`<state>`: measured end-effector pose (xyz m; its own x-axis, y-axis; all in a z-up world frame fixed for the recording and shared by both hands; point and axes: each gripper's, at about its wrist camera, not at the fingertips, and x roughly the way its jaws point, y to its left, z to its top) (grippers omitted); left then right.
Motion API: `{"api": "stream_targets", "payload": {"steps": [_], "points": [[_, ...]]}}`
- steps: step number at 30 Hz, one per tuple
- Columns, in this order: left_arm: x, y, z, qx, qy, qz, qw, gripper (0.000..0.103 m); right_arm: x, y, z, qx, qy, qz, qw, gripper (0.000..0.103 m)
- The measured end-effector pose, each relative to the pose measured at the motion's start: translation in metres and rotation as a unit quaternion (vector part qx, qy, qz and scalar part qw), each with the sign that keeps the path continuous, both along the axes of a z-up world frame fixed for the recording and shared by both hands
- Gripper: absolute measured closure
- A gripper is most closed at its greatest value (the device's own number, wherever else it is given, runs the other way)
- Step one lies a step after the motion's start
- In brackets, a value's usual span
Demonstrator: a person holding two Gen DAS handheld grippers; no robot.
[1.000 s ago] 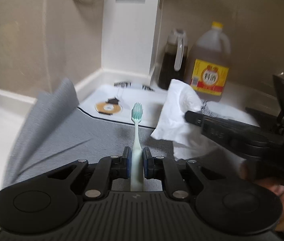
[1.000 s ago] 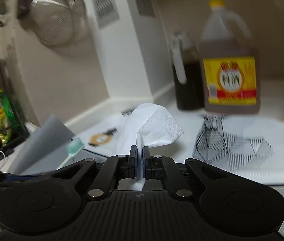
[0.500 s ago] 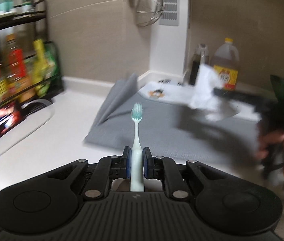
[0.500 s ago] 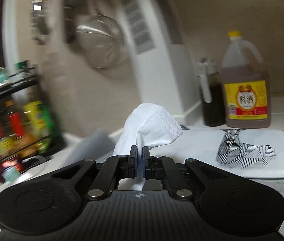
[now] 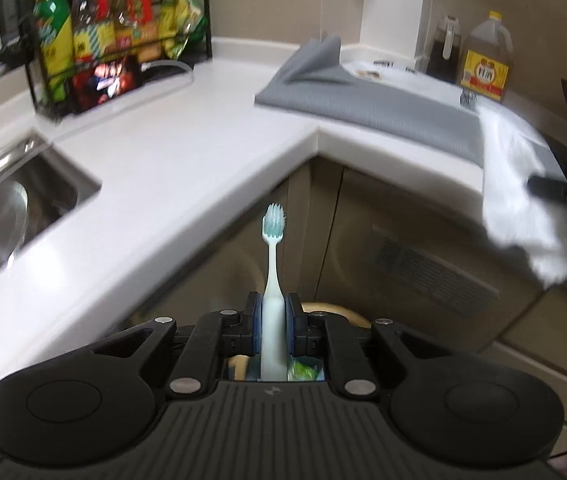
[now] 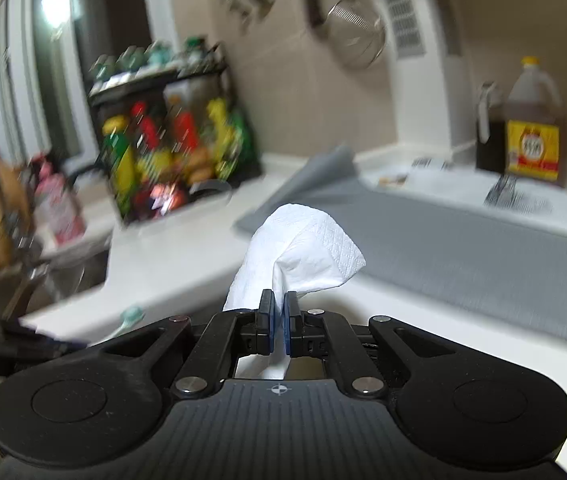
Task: Collect trash
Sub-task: 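Carry the toothbrush and tissue down toward the bin with both grippers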
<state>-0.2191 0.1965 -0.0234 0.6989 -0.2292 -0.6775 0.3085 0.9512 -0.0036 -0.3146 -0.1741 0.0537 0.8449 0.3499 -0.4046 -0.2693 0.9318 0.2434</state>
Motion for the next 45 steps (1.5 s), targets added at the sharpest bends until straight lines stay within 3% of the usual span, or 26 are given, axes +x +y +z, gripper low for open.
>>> {"api": "stream_targets", "payload": {"steps": [6, 11, 20, 45], "points": [[-0.030, 0.002, -0.026, 0.013, 0.008, -0.008, 0.9998, 0.090, -0.032, 0.031, -0.043, -0.044, 0.069, 0.006, 0.997, 0.098], [-0.039, -0.009, -0.043, 0.024, 0.022, -0.032, 0.9990, 0.090, -0.049, 0.048, -0.062, -0.078, 0.097, 0.019, 0.992, 0.098], [-0.041, -0.018, -0.055, 0.031, 0.041, -0.057, 0.9971, 0.090, -0.045, 0.056, -0.064, -0.095, 0.108, 0.030, 0.989, 0.098], [-0.025, -0.020, -0.063, 0.020, 0.064, -0.055, 0.9962, 0.090, -0.024, 0.066, -0.070, -0.115, 0.137, 0.041, 0.983, 0.098]]}}
